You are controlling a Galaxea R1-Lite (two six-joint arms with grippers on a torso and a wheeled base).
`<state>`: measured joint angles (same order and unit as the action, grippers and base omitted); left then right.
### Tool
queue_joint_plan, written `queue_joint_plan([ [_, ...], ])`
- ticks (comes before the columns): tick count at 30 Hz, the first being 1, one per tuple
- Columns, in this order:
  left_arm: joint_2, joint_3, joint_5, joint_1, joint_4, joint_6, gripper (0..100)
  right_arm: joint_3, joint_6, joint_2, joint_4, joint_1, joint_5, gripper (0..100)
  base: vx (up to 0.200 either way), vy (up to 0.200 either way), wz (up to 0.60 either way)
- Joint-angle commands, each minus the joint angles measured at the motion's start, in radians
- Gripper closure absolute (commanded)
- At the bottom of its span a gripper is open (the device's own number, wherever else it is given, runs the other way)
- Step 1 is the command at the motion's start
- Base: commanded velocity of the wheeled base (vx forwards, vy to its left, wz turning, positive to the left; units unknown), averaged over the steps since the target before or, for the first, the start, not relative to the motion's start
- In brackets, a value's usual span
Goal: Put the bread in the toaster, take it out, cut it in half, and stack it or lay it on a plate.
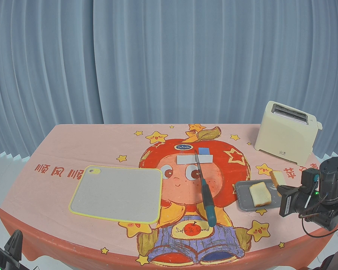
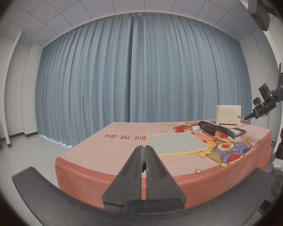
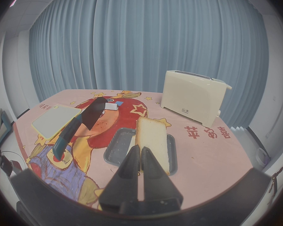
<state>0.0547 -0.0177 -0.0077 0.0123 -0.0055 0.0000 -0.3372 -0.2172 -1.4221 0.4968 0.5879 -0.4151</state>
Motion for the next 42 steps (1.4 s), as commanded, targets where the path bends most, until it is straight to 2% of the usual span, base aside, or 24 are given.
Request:
queue_joint_plan([
  [1, 0.001, 0.018, 0.0, 0.0, -0.001, 0.0, 100, -0.019, -0.002, -0.064, 0.005, 0.001, 0.004, 100, 0.0, 0.0, 0.0],
  [13, 0.001, 0.018, 0.0, 0.0, -0.001, 0.0, 100, -0.045, -0.004, -0.123, 0.005, 0.018, -0.001, 100, 0.0, 0.0, 0.0],
  [17, 0.001, 0.018, 0.0, 0.0, -0.001, 0.0, 100, -0.115, 0.009, -0.124, -0.014, 0.007, 0.004, 100, 0.0, 0.0, 0.0],
  [20, 0.001, 0.018, 0.0, 0.0, -0.001, 0.0, 100, -0.106, 0.016, -0.152, -0.023, 0.001, 0.006, 100, 0.0, 0.0, 0.0],
  [27, 0.001, 0.018, 0.0, 0.0, -0.001, 0.0, 100, -0.108, 0.022, -0.201, 0.052, 0.017, -0.004, 100, 0.0, 0.0, 0.0],
  [42, 0.001, 0.018, 0.0, 0.0, -0.001, 0.0, 100, -0.098, 0.019, -0.23, 0.045, 0.015, -0.005, 100, 0.0, 0.0, 0.0],
])
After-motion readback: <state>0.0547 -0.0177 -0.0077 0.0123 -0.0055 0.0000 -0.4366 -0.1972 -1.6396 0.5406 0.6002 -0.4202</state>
